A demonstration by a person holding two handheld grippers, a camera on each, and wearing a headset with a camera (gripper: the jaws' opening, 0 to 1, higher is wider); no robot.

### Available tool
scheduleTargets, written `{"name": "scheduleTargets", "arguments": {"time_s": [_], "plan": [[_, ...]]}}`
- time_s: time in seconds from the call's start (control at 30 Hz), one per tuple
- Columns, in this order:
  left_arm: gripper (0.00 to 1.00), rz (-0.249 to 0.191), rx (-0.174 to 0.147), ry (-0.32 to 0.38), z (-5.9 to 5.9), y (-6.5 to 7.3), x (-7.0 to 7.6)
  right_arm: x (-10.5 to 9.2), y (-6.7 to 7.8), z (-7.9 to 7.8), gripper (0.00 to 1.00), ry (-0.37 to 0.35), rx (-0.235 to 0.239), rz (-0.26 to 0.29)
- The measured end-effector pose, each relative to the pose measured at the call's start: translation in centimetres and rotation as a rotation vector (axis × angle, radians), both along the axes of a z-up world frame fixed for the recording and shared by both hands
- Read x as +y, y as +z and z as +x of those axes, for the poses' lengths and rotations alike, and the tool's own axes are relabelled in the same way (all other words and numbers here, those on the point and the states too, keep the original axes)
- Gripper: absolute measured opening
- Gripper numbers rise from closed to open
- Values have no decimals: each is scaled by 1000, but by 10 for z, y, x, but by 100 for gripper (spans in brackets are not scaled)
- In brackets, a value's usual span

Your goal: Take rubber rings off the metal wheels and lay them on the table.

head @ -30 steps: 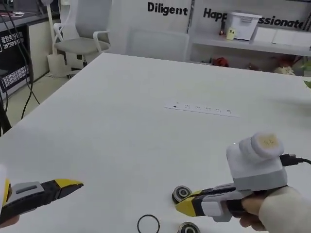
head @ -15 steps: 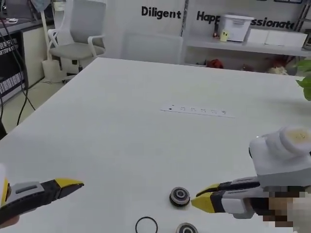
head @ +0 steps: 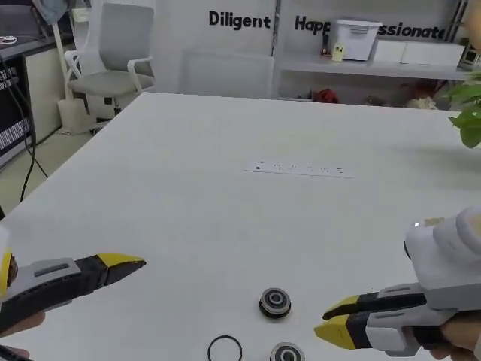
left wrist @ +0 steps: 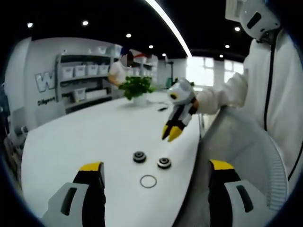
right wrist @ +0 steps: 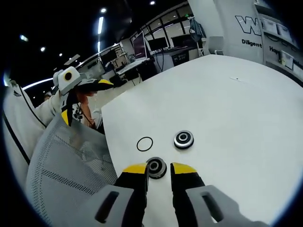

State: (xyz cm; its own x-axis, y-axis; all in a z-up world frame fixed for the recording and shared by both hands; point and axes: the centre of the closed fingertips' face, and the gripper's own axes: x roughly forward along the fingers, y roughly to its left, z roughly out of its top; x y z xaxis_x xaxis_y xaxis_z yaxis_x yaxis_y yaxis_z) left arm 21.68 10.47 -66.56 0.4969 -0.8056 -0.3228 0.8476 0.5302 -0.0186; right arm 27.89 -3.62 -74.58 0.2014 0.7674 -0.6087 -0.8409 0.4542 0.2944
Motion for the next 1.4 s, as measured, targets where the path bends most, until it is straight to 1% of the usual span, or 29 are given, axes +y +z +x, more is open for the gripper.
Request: {"name": "scheduleTargets", "arguments": {"time_s": [0.17, 0.23, 0.27, 0.37, 0.47, 0.53, 0.67, 0.77, 0.97, 1.07, 1.17, 1.33, 1.4], "plan": [[91, 17, -22, -22, 4, 11, -9, -2, -9, -2, 17, -9, 10, 4], [90, 8, -37, -33, 6, 19, -13, -1, -12, -3, 18, -8, 15, 10], [90, -3, -43, -38, 8, 24, -16, -1, -12, -3, 18, -7, 15, 10], [88, -25, -49, -49, 12, 32, -21, 0, -16, -6, 19, 8, 16, 12], [87, -25, -54, -60, 17, 35, -26, 2, -20, -9, 20, 26, 15, 10], [87, -17, -59, -69, 21, 36, -30, 3, -23, -11, 20, 38, 15, 7], [83, 7, -66, -100, 27, 33, -41, 7, -28, -15, 20, 61, 22, 12], [82, 14, -70, -121, 29, 32, -49, 9, -32, -19, 21, 82, 24, 8], [79, 25, -70, -170, 37, 23, -68, 9, -39, -20, 22, 106, 8, -9], [76, 25, -75, -194, 41, 19, -78, 10, -42, -20, 22, 110, 3, -11], [73, 31, -76, -209, 45, 16, -85, 11, -46, -21, 23, 121, -3, -17], [69, 41, -74, -253, 51, 5, -100, 11, -52, -22, 24, 138, -12, -32], [68, 47, -80, -267, 53, 1, -106, 11, -54, -22, 24, 139, -14, -35]]}}
